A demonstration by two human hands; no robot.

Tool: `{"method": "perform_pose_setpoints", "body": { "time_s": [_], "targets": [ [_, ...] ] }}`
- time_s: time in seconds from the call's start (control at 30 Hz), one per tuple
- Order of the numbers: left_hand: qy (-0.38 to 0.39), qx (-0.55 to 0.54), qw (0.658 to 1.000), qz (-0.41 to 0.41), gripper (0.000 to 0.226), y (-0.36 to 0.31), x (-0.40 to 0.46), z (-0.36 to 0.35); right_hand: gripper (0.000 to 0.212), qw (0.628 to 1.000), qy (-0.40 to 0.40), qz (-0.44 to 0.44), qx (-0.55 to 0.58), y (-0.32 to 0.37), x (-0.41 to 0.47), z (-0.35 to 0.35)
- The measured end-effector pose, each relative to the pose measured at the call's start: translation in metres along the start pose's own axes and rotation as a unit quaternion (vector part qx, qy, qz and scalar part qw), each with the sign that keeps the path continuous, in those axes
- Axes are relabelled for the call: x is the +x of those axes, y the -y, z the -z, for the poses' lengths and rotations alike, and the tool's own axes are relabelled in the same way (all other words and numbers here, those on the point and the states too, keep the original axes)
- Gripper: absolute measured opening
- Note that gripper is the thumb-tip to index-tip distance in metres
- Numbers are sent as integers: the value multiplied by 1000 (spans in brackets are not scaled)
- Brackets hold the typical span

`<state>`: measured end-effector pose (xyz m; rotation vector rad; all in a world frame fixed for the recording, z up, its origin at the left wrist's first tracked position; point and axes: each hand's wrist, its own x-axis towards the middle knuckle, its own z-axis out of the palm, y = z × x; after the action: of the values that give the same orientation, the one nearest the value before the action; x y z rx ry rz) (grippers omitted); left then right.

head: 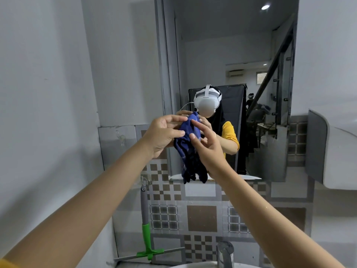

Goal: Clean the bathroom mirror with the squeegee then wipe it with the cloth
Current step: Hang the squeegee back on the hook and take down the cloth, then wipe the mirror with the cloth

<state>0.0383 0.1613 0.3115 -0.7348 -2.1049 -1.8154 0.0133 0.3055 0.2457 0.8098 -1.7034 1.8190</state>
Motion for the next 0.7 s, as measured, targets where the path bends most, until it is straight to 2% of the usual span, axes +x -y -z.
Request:
{"method": "perform_pose_setpoints", "body": {
  "time_s": [0.1,0.2,0.27,0.37,0.43,0.47,0.53,0.6,0.7],
  "targets": [
    [33,2,999,-8,34,-10,9,0,42,999,-28,45,0,-3,2,-11],
    [83,11,996,-31,34,-30,21,1,57,986,-111,105,-59,0,13,-18],
    [105,19,992,-60,36,-48,31,2,59,967,-165,162,-108,9,27,-20],
    [71,47,989,-121,34,-77,52,9,58,931,-231,240,-149,27,55,-16],
    [-10,119,977,-177,31,-87,69,20,58,909,-271,263,-180,40,84,-7],
    [-60,172,962,-205,31,-86,78,26,58,895,-286,274,-205,47,100,-1],
    [-129,306,909,-251,40,-75,93,38,58,874,-291,292,-256,63,134,11],
    [-142,442,845,-265,63,-52,108,48,58,864,-276,289,-306,81,168,21],
    [-121,612,753,-209,101,-21,129,61,58,824,-272,290,-403,99,216,25]
  ]
}}
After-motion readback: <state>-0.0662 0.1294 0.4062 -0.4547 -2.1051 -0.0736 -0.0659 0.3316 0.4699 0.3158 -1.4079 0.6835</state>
